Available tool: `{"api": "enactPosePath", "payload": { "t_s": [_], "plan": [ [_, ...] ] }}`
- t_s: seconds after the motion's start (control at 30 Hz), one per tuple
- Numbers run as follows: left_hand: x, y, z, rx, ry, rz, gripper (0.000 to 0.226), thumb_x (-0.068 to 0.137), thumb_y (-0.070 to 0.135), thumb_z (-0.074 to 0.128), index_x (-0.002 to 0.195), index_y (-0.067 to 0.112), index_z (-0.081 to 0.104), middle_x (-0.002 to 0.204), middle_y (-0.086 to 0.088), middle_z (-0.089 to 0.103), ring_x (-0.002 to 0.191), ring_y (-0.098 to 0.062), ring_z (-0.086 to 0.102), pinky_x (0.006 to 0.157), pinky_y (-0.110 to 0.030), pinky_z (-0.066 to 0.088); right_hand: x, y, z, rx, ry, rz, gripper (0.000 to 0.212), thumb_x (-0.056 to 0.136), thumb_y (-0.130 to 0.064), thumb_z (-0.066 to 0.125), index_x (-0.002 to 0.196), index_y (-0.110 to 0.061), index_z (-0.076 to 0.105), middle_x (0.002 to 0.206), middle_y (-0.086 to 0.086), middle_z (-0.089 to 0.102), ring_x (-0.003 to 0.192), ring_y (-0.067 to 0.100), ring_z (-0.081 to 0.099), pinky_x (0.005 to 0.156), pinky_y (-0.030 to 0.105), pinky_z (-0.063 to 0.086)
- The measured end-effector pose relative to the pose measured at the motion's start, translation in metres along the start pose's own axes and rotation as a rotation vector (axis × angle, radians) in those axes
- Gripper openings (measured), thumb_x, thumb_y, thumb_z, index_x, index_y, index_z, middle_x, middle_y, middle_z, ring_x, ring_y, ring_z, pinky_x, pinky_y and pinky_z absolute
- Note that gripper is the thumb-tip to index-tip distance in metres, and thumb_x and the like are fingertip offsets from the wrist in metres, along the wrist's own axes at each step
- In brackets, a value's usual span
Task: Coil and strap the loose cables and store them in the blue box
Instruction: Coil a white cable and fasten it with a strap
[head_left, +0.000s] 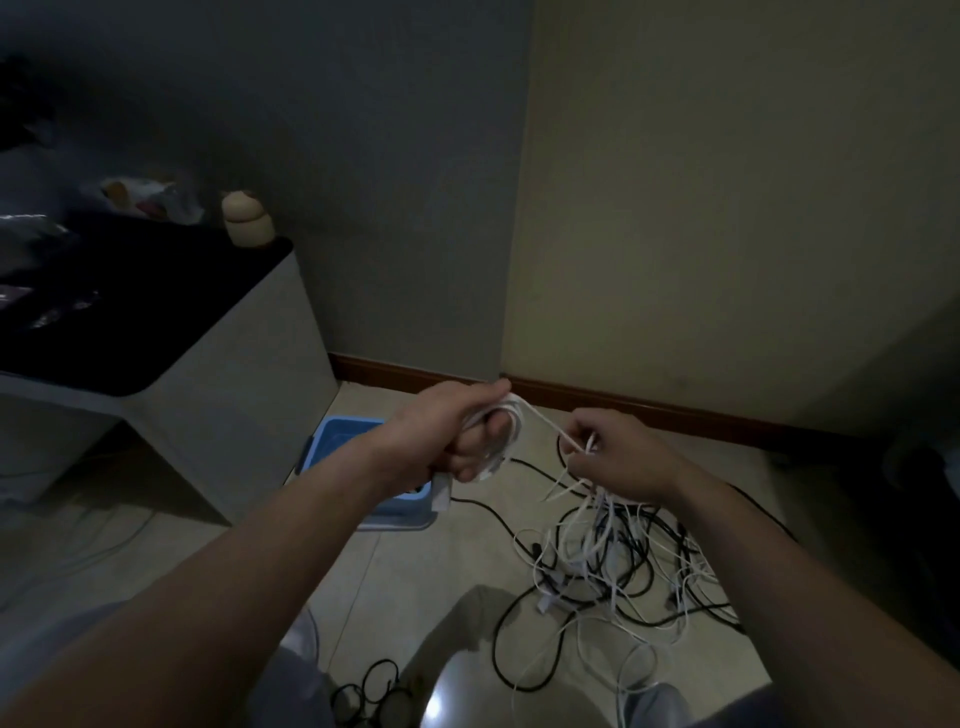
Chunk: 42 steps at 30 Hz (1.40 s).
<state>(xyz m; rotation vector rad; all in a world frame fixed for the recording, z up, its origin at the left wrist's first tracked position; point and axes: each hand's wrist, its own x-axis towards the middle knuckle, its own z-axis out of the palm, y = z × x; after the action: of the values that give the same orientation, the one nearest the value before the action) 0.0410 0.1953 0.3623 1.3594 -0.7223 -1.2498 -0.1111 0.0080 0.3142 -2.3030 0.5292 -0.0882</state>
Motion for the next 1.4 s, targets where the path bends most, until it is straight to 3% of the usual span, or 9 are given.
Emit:
{"api": "enactPosePath", "payload": {
  "t_s": [0.13,0.3,0.43,0.5,0.73,0.9,1.07,1.23,1.4],
  "plan": [
    [0.008,-0.002,-0.007,-0.207,0.195,0.000,0.050,0.103,0.038,0.042,0.058,0.019,0.053,0.040,0.005,0.024,0.032,-0.010,0.019,0.038,-0.020,0.028,-0.001,0.001,0.000,0.080,-0.046,0.031,0.021,0.083,-0.015,0.071,0.092,-0.034,0.068,0.101,-0.002,0.068,0.093,0.014,0.066,0.079,0.039,0.056],
    [0.013,-0.009,-0.018,-0.207,0.456,-0.055,0.050,0.101,0.044,0.049,0.058,0.020,0.057,0.041,0.005,0.033,0.032,-0.012,0.026,0.036,-0.023,0.031,-0.002,-0.002,-0.003,0.147,-0.058,0.051,0.015,0.085,-0.011,0.067,0.093,-0.022,0.074,0.093,0.004,0.073,0.085,0.025,0.071,0.077,0.041,0.055],
    [0.015,-0.013,-0.024,-0.105,0.633,-0.067,0.046,0.101,0.041,0.050,0.062,0.018,0.054,0.042,0.004,0.038,0.030,-0.012,0.030,0.037,-0.022,0.033,-0.004,0.001,-0.007,0.204,-0.031,0.083,0.018,0.078,-0.019,0.064,0.092,-0.026,0.074,0.088,-0.008,0.072,0.071,0.006,0.065,0.066,0.024,0.051],
    [0.016,-0.013,-0.025,-0.076,0.669,-0.051,0.044,0.101,0.040,0.050,0.064,0.018,0.054,0.042,0.003,0.039,0.031,-0.012,0.034,0.042,-0.025,0.035,-0.003,0.006,-0.008,0.206,-0.050,0.116,0.016,0.081,-0.018,0.067,0.094,-0.025,0.073,0.088,-0.009,0.071,0.069,0.008,0.065,0.068,0.031,0.053],
    [0.017,-0.013,-0.024,-0.063,0.774,-0.029,0.038,0.100,0.039,0.050,0.068,0.018,0.054,0.047,0.002,0.042,0.036,-0.013,0.039,0.054,-0.031,0.039,-0.003,0.017,-0.012,-0.105,-0.058,0.120,0.013,0.072,-0.020,0.079,0.070,-0.030,0.071,0.100,-0.011,0.072,0.088,0.006,0.070,0.087,0.039,0.057],
    [0.019,-0.013,-0.024,-0.043,0.857,-0.004,0.034,0.097,0.037,0.051,0.070,0.017,0.055,0.054,0.000,0.042,0.047,-0.017,0.040,0.060,-0.036,0.041,-0.004,0.024,-0.012,-0.527,-0.077,0.169,0.010,0.087,-0.031,0.068,0.082,-0.025,0.075,0.095,-0.004,0.069,0.090,0.018,0.066,0.082,0.039,0.057],
    [0.018,-0.015,-0.018,0.060,0.966,-0.008,0.036,0.098,0.042,0.049,0.076,0.015,0.059,0.068,-0.007,0.053,0.061,-0.019,0.051,0.043,-0.025,0.042,-0.005,0.034,-0.012,-0.687,-0.094,0.455,0.021,0.090,-0.034,0.062,0.103,-0.022,0.073,0.100,0.000,0.070,0.093,0.023,0.068,0.086,0.038,0.057],
    [0.017,-0.010,-0.016,-0.028,0.748,0.015,0.038,0.100,0.043,0.049,0.074,0.016,0.056,0.057,-0.002,0.046,0.048,-0.015,0.042,0.061,-0.035,0.041,-0.004,0.032,-0.005,-0.695,0.083,0.524,0.021,0.087,-0.025,0.061,0.106,-0.018,0.067,0.111,0.007,0.070,0.101,0.030,0.068,0.083,0.036,0.054],
    [0.017,-0.005,0.012,-0.067,0.430,0.013,0.045,0.103,0.037,0.050,0.061,0.021,0.051,0.043,0.004,0.036,0.035,-0.013,0.029,0.041,-0.023,0.033,0.001,0.010,0.003,-0.325,-0.004,0.187,0.048,0.083,-0.032,0.075,0.129,-0.030,0.060,0.139,0.001,0.054,0.125,0.020,0.054,0.101,0.033,0.044]
  ]
}}
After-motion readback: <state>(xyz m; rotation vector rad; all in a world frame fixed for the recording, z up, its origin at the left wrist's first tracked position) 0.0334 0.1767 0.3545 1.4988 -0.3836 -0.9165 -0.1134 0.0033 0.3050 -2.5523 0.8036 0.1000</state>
